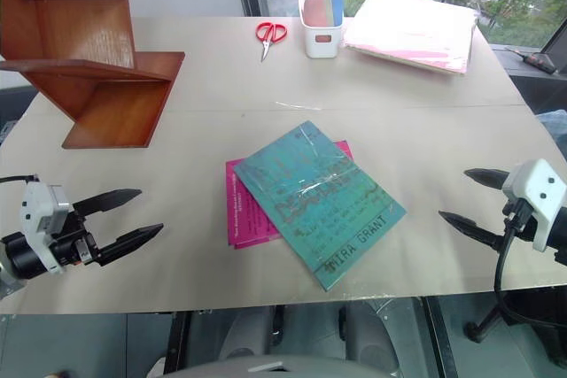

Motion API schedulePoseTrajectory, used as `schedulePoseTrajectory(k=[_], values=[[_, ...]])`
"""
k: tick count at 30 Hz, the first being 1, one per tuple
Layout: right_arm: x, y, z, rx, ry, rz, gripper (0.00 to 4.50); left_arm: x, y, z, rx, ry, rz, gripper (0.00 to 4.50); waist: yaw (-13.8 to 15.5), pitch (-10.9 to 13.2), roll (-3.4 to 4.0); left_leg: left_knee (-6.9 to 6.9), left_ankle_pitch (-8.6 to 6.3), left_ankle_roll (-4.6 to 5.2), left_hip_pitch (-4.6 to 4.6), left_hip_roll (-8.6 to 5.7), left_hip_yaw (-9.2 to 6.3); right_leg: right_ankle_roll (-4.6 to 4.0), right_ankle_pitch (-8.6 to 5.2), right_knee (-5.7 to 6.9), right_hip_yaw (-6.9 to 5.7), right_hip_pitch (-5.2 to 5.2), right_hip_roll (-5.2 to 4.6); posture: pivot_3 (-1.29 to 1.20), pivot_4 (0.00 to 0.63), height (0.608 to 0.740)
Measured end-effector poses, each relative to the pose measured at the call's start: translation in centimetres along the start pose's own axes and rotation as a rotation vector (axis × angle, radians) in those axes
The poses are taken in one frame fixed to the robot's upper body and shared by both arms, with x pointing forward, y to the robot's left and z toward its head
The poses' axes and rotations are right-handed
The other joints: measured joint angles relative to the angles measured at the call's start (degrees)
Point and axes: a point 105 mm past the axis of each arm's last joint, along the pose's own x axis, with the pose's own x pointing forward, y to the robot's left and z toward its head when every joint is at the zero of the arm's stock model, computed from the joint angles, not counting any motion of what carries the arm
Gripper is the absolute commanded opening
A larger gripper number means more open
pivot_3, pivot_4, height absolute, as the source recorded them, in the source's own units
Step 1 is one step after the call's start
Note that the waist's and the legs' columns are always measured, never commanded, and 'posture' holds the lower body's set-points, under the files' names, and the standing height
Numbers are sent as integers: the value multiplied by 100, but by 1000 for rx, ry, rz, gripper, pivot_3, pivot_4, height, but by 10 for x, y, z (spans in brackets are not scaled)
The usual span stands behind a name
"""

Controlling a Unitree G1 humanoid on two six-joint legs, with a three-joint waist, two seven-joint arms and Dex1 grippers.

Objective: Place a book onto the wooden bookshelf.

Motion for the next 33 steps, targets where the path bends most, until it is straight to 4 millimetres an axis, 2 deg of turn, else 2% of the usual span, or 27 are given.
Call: schedulePoseTrajectory(k=[3,6,8,10,13,14,16,17,19,25,33], values=[[1,-2,2,-1,-4,-8,4492,2,0,4,4,-15,-14,4500,0,0,0,2,0,0,1,0,-1,0,0,3,-1,0,0,0,150,740],[7,1,6,2,-10,2,4492,10,-4,25,31,-105,-106,4500,11,0,0,9,1,-1,2,1,-6,-12,-6,4,-7,1,0,0,150,740],[10,6,5,19,-4,27,4492,12,-9,31,39,-133,-164,4500,6,0,0,9,1,0,0,0,1,-2,-1,4,-1,4,-1,0,150,740],[10,7,3,34,7,37,3981,13,-13,32,36,-142,-199,4500,4,0,0,8,0,0,-1,0,1,2,2,3,-1,3,-1,0,150,740],[8,19,-1,72,59,109,2900,16,-23,34,48,-136,-294,4500,7,-1,0,4,0,0,0,3,-4,2,1,5,-4,2,6,0,150,740],[9,34,-4,101,86,187,1979,18,-28,34,54,-130,-340,4500,9,-3,4,3,0,0,0,2,-6,2,1,5,-4,3,7,0,150,740],[10,40,-4,111,89,217,1476,19,-30,34,53,-130,-356,4500,9,-3,4,4,0,0,-1,3,-6,2,1,5,-4,2,6,0,150,740],[14,54,-8,136,120,290,820,23,-32,35,59,-137,-380,4500,7,-5,1,6,1,0,2,2,-6,3,1,5,-4,6,6,0,150,740],[19,67,-9,148,119,351,51,25,-34,36,62,-140,-398,4500,7,-6,-2,9,1,0,0,4,-7,3,2,5,-6,5,6,0,150,740],[51,93,-1,164,32,488,51,28,-37,34,60,-132,-417,4500,-13,-8,-4,24,1,0,1,5,-7,3,2,12,-5,3,7,0,150,740],[76,114,5,185,-33,569,51,29,-39,31,49,-127,-403,4500,8,-9,-8,25,0,0,-3,4,-13,3,2,12,-10,4,7,0,150,740]])
